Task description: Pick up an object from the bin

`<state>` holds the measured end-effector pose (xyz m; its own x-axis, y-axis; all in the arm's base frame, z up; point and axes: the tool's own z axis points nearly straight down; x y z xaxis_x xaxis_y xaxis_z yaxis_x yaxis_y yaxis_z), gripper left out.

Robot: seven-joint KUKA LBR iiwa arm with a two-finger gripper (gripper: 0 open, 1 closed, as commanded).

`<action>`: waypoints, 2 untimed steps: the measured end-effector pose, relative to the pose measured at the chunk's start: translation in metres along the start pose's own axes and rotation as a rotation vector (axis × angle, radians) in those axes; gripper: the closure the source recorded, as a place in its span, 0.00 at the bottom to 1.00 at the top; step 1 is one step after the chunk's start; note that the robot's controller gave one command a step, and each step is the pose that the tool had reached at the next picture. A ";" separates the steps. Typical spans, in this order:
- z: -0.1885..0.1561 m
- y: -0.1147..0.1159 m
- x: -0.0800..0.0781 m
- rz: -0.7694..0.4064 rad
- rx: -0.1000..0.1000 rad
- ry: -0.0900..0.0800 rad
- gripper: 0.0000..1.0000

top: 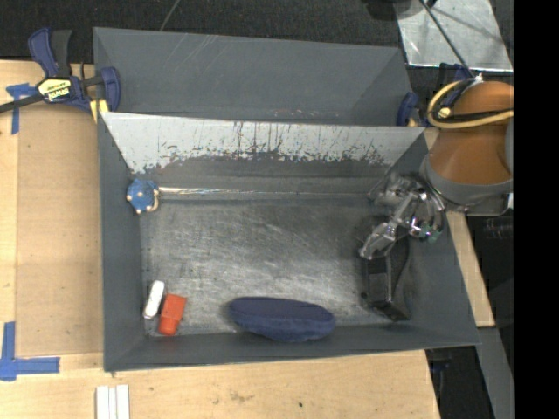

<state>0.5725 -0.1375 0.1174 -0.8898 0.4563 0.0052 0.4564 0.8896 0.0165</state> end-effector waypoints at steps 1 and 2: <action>0.012 -0.015 0.030 0.218 -0.012 -0.020 0.00; 0.013 -0.013 0.033 0.215 -0.012 -0.009 1.00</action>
Offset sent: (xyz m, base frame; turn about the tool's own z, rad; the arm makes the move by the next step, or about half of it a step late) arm -0.0435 -0.0111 -0.0168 0.2239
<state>0.5374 -0.1340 0.1046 -0.7719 0.6357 0.0006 0.6355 0.7716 0.0280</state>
